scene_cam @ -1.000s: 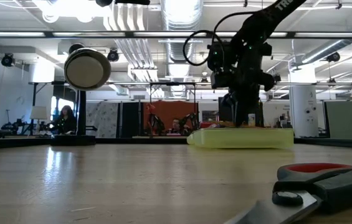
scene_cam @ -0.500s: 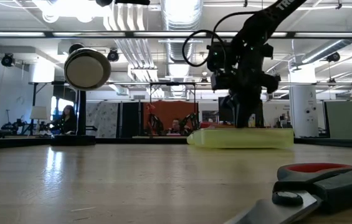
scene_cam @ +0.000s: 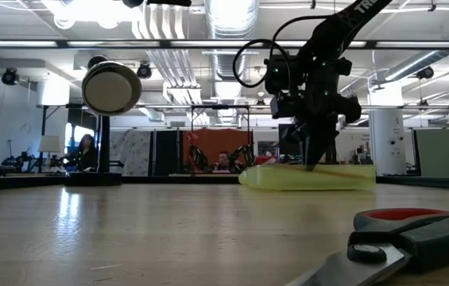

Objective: Pick & place school supplies into a supply box
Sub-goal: Put the pencil into the supply box, then put the black pen into the supply box

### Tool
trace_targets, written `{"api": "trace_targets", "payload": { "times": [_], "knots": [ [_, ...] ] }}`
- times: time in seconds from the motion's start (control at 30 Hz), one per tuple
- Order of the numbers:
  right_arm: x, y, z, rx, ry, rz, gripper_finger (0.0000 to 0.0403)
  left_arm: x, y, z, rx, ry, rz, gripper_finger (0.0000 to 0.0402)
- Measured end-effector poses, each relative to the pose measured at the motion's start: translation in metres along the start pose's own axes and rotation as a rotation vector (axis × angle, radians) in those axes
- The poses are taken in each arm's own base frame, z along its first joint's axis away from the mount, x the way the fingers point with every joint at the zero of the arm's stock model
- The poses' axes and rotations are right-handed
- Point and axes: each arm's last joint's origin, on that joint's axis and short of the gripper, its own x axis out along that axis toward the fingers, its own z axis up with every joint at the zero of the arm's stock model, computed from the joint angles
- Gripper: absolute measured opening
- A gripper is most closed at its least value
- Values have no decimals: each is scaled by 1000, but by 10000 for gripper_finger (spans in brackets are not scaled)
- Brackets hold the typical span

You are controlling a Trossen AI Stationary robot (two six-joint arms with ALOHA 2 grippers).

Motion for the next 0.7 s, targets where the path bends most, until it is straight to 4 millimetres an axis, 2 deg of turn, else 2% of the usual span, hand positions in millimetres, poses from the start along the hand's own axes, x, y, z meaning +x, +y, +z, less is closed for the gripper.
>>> {"api": "trace_targets", "payload": {
  "times": [0.2, 0.7],
  "knots": [
    [1, 2, 1, -6, -1, 1, 20, 0, 0, 0, 2, 0, 0, 138],
    [1, 3, 2, 3, 0, 3, 60, 0, 0, 0, 2, 0, -1, 138]
  ]
}}
